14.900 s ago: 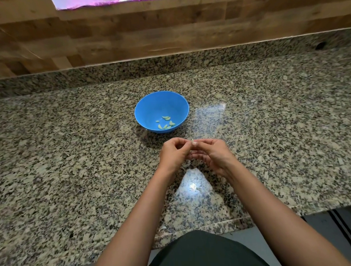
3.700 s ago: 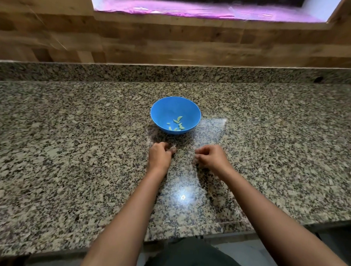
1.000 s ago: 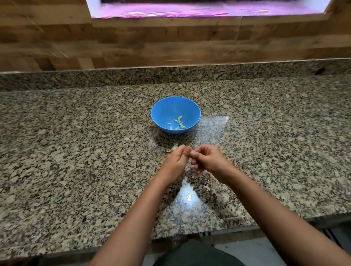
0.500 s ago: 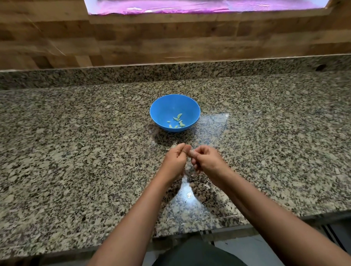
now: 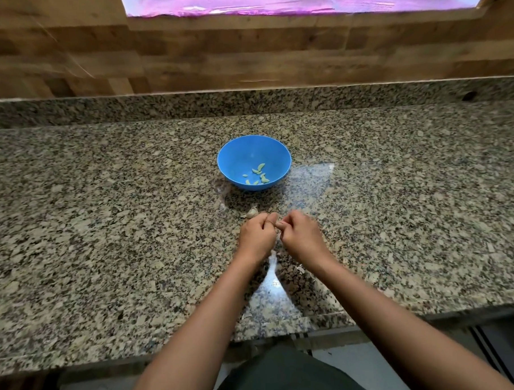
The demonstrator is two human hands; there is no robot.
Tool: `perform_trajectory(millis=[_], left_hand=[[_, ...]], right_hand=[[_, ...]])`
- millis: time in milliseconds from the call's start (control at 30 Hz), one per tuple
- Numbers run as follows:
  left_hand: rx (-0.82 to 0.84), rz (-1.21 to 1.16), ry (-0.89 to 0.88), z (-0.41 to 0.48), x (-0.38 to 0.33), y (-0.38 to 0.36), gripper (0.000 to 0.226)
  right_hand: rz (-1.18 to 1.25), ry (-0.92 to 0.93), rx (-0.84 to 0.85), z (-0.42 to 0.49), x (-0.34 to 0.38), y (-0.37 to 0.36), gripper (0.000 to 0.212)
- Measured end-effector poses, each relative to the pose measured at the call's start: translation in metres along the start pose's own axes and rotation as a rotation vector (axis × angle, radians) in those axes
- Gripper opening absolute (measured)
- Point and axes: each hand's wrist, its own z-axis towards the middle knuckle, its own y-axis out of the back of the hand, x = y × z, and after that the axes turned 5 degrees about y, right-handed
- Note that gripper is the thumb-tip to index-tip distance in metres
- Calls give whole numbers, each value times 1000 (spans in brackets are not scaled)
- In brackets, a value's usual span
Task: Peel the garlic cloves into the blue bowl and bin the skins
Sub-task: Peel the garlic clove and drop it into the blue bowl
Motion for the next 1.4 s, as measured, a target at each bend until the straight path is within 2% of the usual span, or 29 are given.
perform_trajectory(millis=[67, 133, 200, 300, 367, 467, 667, 833, 933, 967, 1033, 1100, 1167, 1300, 1400], left_hand=[[-28, 12, 12, 0, 2, -2, 31], [-36, 48, -14, -2, 4, -3, 32], [23, -91, 48, -2, 6, -5, 32], [266, -537, 210, 0, 7, -5, 31], [336, -628, 221, 0, 8, -3, 30], [371, -700, 223, -1, 7, -1, 30], [228, -335, 31, 4, 12, 3, 26], [227, -345, 26, 5, 11, 4, 25], [289, -473, 69, 1, 8, 3, 25], [306, -541, 101, 0, 7, 2, 25], [319, -626, 151, -1, 5, 3, 25], [295, -558, 148, 2, 8, 5, 26], [269, -474, 117, 4, 13, 8, 28], [291, -528, 141, 5, 17, 13, 31], [307, -474, 148, 5, 19, 11, 30]], right_hand=[[-134, 70, 7, 1, -2, -4, 13], [-125, 27, 31, 4, -5, -4, 14], [65, -77, 79, 5, -7, -3, 15], [567, -236, 195, 4, -5, 6, 17], [681, -248, 241, 3, -5, 11, 16], [591, -188, 238, 1, -4, 13, 12], [458, -80, 250, 1, -3, 16, 18], [489, -67, 181, 4, -10, 11, 14], [554, -99, 151, 4, -13, 9, 13], [501, -65, 131, 3, -14, 8, 13], [235, 85, 60, 2, -15, 7, 13], [43, 208, -12, 2, -14, 9, 11], [33, 198, 6, 5, -16, 13, 12], [-84, 98, 60, 9, -25, 14, 6], [-64, 51, 92, 6, -25, 13, 16]])
